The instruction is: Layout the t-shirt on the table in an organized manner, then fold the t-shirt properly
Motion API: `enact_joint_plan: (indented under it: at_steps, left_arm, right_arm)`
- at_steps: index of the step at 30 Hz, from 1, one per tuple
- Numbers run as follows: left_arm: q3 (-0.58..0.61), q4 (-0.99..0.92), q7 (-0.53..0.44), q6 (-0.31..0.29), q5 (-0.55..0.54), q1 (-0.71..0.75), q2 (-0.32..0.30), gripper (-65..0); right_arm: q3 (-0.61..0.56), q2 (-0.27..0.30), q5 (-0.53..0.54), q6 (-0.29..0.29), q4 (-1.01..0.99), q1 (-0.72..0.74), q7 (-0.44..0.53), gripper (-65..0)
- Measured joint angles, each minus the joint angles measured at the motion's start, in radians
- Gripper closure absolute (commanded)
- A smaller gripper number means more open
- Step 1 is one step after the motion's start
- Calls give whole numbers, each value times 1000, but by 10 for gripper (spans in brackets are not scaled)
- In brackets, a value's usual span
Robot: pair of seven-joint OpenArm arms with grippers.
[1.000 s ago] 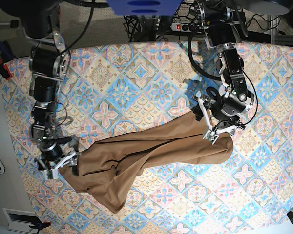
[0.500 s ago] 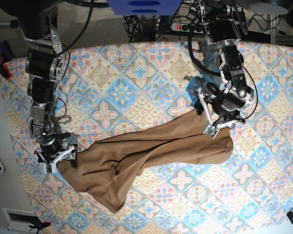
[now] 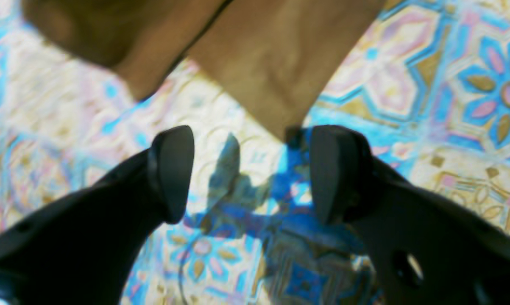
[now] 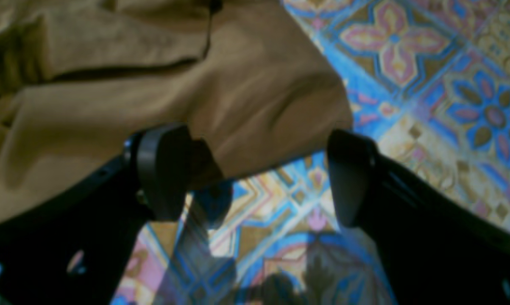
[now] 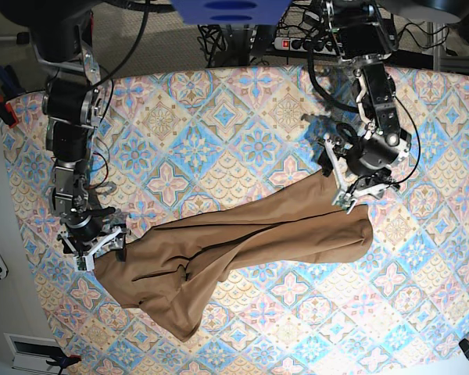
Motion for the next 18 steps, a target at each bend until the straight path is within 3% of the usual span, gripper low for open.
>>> enact_joint_plan:
  at_steps: [6, 13, 15, 18]
  left_arm:
    - [3, 2, -3, -2, -1, 8, -10, -397]
    - [2, 2, -1, -2, 6, 10, -35, -397]
    - [6, 2, -8, -5, -19, 11, -45, -397]
    - [0, 2, 1, -4, 14, 10, -51, -397]
  right_arm:
    - [-39, -21, 8, -10, -80, 16, 24, -481]
    - [-82, -48, 31, -40, -235, 31, 223, -473]
    - [-83, -63, 32, -37, -241, 34, 226, -418]
    - [-85, -75, 31, -25, -242, 37, 217, -248]
